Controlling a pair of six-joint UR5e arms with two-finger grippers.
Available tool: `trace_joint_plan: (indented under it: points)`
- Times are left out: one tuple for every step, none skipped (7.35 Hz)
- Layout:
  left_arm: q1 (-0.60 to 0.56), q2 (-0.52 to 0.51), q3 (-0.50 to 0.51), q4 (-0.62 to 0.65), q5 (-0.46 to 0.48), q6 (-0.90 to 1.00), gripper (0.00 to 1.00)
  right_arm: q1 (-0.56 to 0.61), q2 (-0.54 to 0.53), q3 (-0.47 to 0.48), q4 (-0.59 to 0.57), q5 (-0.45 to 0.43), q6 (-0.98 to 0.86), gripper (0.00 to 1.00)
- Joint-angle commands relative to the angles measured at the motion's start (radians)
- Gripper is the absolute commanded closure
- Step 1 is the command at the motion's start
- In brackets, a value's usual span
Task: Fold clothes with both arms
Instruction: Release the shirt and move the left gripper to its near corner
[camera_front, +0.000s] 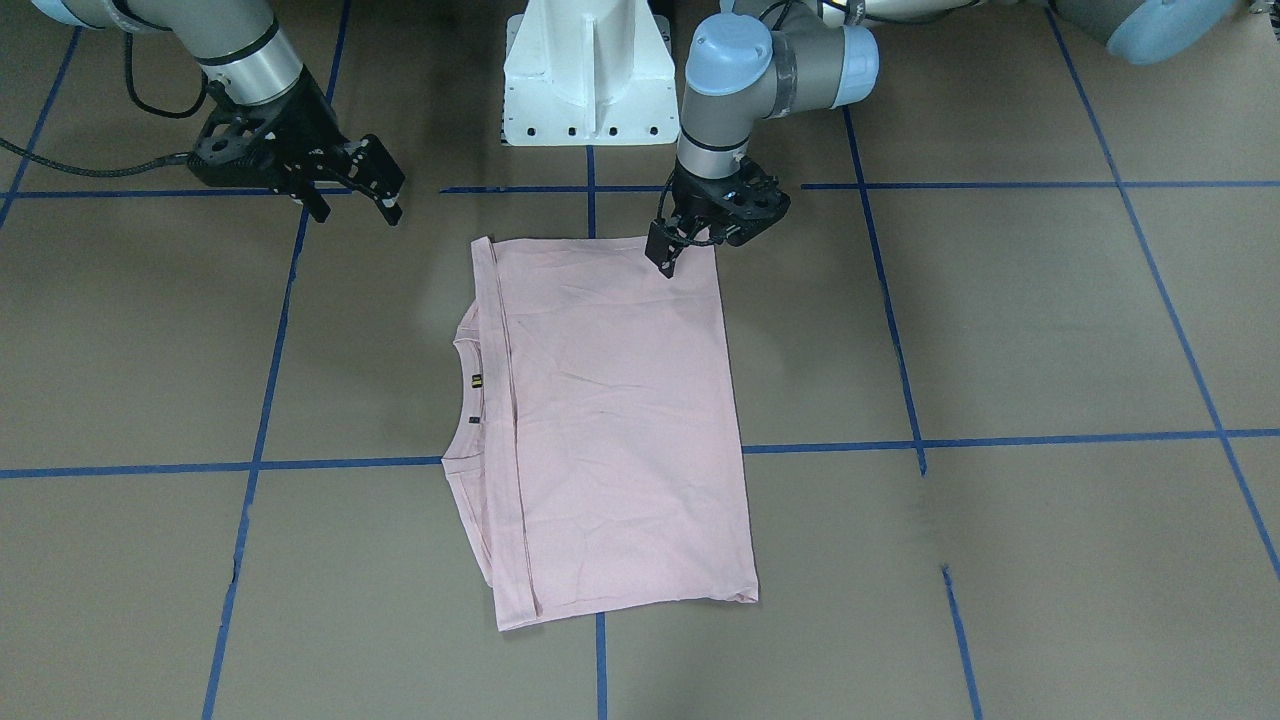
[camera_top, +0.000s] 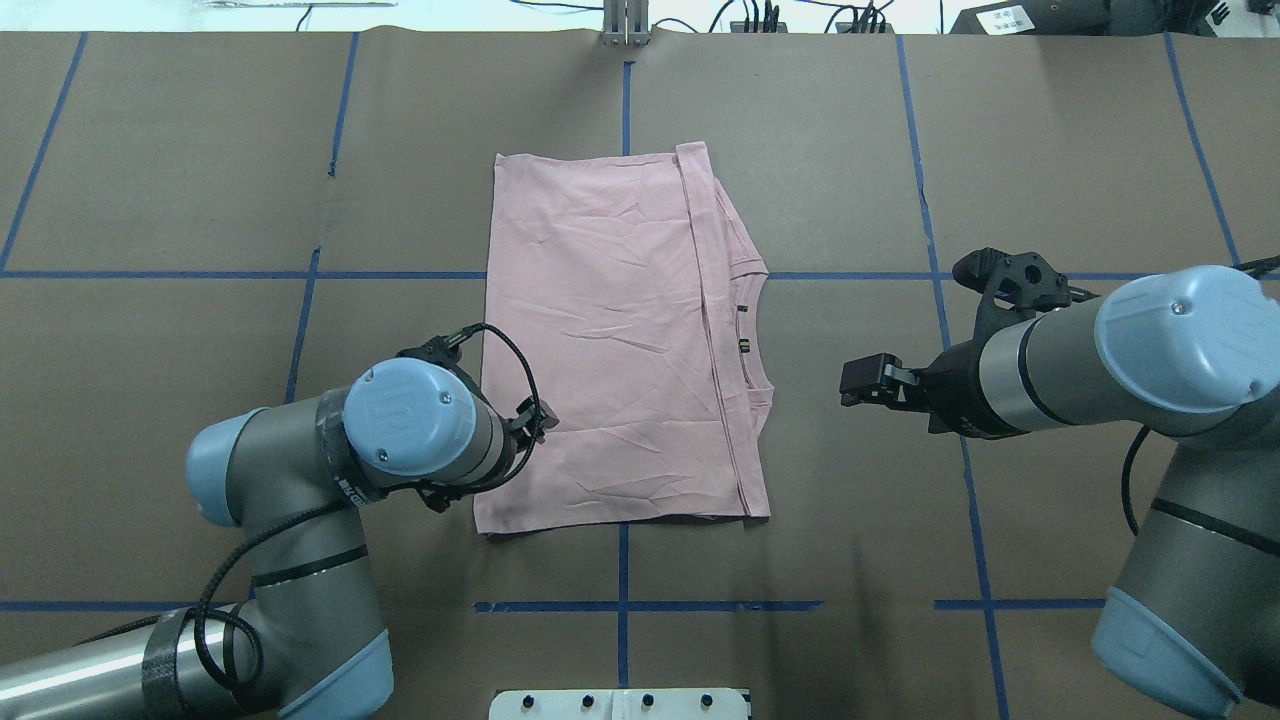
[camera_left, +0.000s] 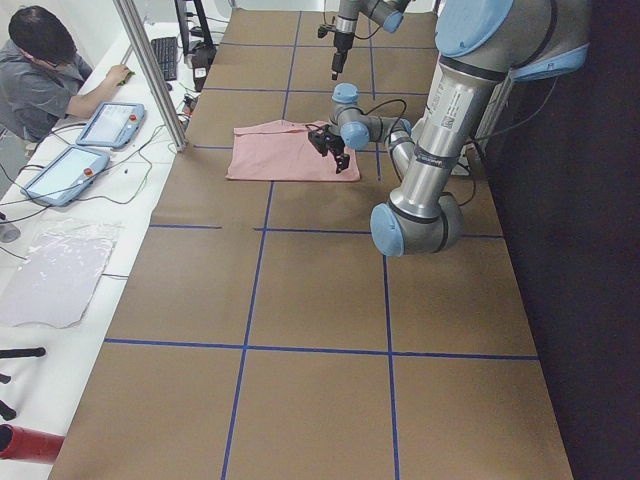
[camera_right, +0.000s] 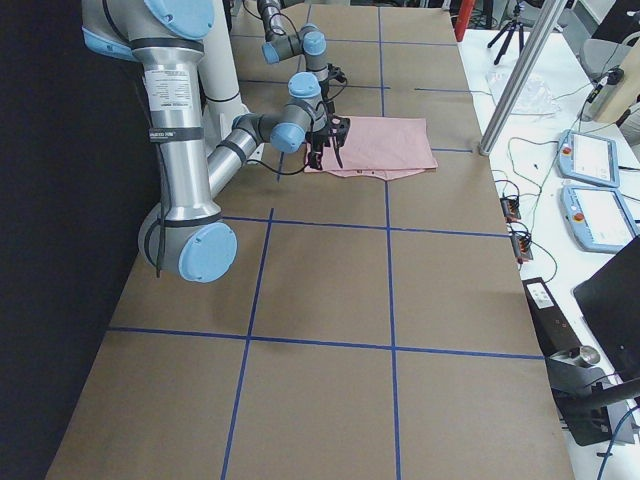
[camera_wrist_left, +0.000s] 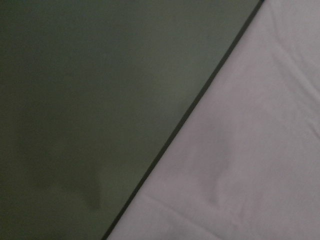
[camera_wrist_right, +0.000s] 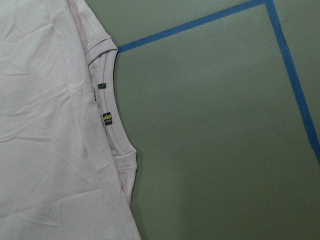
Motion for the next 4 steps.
trace_joint_plan:
  points:
    - [0.028, 0.020, -0.002, 0.008, 0.004, -0.019, 0.02, 0.000, 0.009, 0.000, -0.002, -0.011, 0.000, 0.00]
    - [0.031, 0.034, -0.002, 0.007, 0.006, -0.019, 0.02, 0.000, 0.012, 0.000, -0.002, -0.011, 0.000, 0.00]
    - [0.033, 0.037, -0.002, 0.007, 0.006, -0.019, 0.05, 0.000, 0.012, 0.000, -0.002, -0.011, 0.000, 0.00]
    - [0.031, 0.036, -0.006, 0.007, 0.006, -0.019, 0.07, 0.002, 0.012, 0.000, -0.002, -0.011, 0.000, 0.00]
